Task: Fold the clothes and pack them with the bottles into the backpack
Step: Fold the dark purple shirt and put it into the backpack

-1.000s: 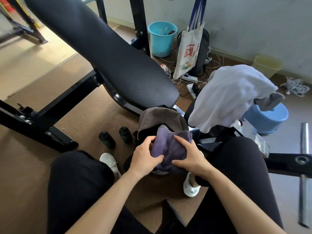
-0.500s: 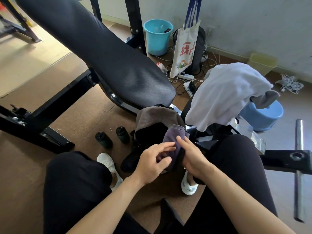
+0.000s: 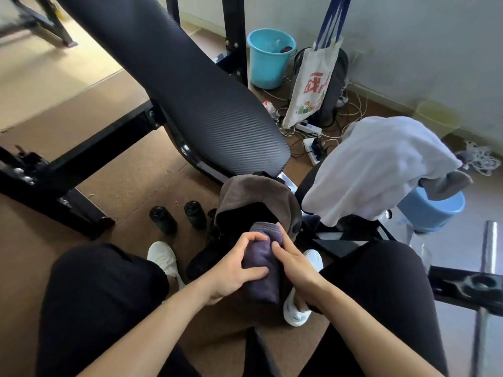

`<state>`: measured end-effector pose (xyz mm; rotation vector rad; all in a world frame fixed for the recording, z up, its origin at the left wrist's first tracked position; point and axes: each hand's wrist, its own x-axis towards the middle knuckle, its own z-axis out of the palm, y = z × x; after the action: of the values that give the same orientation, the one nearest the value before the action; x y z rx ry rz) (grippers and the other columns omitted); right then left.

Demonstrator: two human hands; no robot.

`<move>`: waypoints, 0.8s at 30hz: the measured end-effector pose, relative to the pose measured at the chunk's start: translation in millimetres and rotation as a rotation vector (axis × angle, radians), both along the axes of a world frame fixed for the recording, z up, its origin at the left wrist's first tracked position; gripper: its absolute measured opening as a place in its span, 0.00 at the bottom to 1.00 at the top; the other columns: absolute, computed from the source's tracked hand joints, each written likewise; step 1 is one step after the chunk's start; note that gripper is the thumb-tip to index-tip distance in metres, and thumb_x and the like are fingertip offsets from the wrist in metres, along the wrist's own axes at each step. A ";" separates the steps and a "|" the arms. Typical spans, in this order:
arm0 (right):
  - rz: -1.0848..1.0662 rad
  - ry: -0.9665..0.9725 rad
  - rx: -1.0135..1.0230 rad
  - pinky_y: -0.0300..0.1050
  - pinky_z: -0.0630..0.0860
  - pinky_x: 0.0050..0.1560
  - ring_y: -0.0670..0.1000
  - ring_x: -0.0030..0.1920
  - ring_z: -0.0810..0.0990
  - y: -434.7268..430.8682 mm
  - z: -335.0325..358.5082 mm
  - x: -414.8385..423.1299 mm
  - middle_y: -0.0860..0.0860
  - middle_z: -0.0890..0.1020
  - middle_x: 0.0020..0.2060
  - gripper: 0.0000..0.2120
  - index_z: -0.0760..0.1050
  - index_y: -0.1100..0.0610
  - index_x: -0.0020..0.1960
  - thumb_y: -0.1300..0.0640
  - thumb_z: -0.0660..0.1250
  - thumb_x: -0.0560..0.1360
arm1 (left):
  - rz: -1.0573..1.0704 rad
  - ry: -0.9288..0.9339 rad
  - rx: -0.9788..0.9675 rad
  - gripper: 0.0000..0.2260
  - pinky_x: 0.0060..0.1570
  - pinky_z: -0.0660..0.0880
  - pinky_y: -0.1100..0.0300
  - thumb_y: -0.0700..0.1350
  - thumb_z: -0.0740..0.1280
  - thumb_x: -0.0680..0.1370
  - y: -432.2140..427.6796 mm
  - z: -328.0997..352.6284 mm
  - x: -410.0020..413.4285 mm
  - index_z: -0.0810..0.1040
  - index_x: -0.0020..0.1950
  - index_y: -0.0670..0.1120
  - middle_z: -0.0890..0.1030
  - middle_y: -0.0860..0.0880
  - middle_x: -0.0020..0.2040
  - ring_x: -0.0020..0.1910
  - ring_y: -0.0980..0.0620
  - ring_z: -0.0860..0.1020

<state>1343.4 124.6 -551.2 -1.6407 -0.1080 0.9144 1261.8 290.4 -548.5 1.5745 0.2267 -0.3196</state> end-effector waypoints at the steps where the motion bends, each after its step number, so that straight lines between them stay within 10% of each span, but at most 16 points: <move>1: 0.056 -0.024 -0.037 0.39 0.58 0.77 0.40 0.77 0.63 1.0 -4.8 6.7 0.40 0.66 0.77 0.26 0.56 0.46 0.82 0.56 0.57 0.86 | -0.030 -0.009 0.038 0.25 0.70 0.70 0.64 0.40 0.75 0.76 2.6 -1.3 2.0 0.73 0.67 0.60 0.76 0.58 0.68 0.69 0.62 0.74; 5: 0.232 -0.210 -0.281 0.51 0.63 0.77 0.52 0.75 0.68 6.4 -18.8 40.6 0.50 0.73 0.72 0.24 0.65 0.33 0.74 0.50 0.64 0.81 | -0.023 -0.029 0.261 0.25 0.66 0.68 0.67 0.40 0.75 0.74 24.5 -7.8 20.0 0.76 0.67 0.60 0.77 0.62 0.66 0.67 0.65 0.73; 12: 0.578 -0.510 -0.979 0.68 0.56 0.75 0.68 0.77 0.44 21.4 -44.5 110.2 0.52 0.38 0.81 0.27 0.60 0.33 0.77 0.43 0.63 0.80 | -0.073 0.069 0.912 0.25 0.53 0.74 0.54 0.43 0.68 0.79 73.2 -34.5 62.8 0.69 0.72 0.63 0.73 0.49 0.69 0.61 0.45 0.77; 16: 0.451 -0.638 -0.927 0.63 0.72 0.65 0.66 0.71 0.61 27.2 -54.7 131.1 0.56 0.52 0.74 0.37 0.52 0.42 0.81 0.48 0.67 0.78 | -0.375 -0.051 1.079 0.25 0.46 0.73 0.50 0.41 0.63 0.81 68.9 -63.5 90.6 0.66 0.71 0.66 0.68 0.50 0.71 0.64 0.42 0.74; 24: 0.451 -0.689 -0.865 0.56 0.77 0.54 0.61 0.68 0.64 22.3 -60.3 144.8 0.55 0.56 0.66 0.37 0.54 0.46 0.81 0.50 0.68 0.77 | -0.702 -0.047 1.451 0.23 0.73 0.62 0.40 0.46 0.60 0.84 33.5 -149.6 131.9 0.64 0.79 0.56 0.50 0.44 0.84 0.79 0.36 0.56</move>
<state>1488.2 146.9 -611.5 -2.7759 -0.6477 0.7087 1393.8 323.9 -698.1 3.0902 -0.2326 -0.7482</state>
